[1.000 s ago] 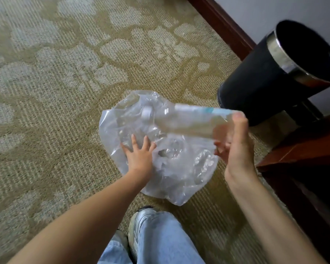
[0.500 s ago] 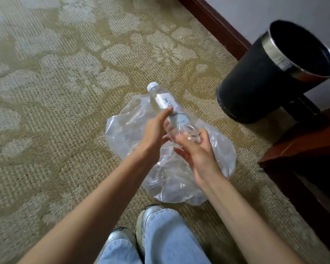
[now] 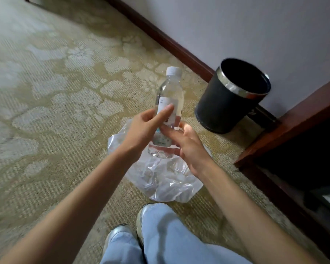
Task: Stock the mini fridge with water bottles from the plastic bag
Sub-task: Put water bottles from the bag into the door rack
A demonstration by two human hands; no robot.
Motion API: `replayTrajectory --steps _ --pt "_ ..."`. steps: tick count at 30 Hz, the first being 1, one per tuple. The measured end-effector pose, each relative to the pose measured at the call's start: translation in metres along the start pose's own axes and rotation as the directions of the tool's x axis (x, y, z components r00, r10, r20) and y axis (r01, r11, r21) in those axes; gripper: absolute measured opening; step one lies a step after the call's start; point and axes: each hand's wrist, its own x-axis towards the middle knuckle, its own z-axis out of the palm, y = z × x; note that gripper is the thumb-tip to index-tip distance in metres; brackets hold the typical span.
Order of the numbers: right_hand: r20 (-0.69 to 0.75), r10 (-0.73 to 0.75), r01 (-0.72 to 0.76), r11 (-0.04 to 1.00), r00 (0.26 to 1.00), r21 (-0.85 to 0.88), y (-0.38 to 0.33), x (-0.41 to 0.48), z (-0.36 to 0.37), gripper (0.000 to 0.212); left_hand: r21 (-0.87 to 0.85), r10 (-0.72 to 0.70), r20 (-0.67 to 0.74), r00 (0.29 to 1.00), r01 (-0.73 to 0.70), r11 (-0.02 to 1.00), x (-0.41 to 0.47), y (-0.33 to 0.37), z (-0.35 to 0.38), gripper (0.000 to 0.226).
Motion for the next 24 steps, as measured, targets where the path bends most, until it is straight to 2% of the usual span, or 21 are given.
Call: replayTrajectory --steps 3,6,12,15,20,22,24 --pt "0.036 -0.094 0.095 0.995 0.995 -0.031 -0.038 -0.025 0.008 0.042 0.061 0.023 0.062 0.998 -0.027 0.998 -0.02 0.049 0.005 0.045" --pt "0.053 -0.166 0.163 0.985 0.985 0.049 -0.077 -0.055 0.012 0.042 0.147 0.077 0.09 0.993 -0.09 0.985 -0.044 0.098 0.021 0.044" --pt "-0.058 -0.372 0.375 0.902 0.927 0.212 -0.143 -0.128 0.025 0.033 0.14 0.261 0.095 0.961 -0.272 0.952 -0.114 0.179 0.068 0.033" --pt "-0.156 -0.4 0.428 0.863 0.903 0.267 -0.163 -0.159 0.037 0.05 0.083 0.358 0.028 0.933 -0.359 0.93 -0.152 0.206 0.086 0.028" --pt "-0.268 -0.41 0.458 0.876 0.872 0.15 -0.191 -0.194 0.052 0.059 -0.016 0.431 -0.147 0.89 -0.437 0.899 -0.194 0.226 0.109 0.02" --pt "-0.268 -0.415 0.447 0.892 0.869 0.07 -0.193 -0.204 0.051 0.059 -0.062 0.414 -0.212 0.885 -0.435 0.898 -0.204 0.222 0.116 0.017" --pt "-0.243 -0.395 0.403 0.915 0.886 -0.019 -0.191 -0.211 0.046 0.055 -0.137 0.33 -0.242 0.913 -0.368 0.92 -0.211 0.215 0.116 0.015"
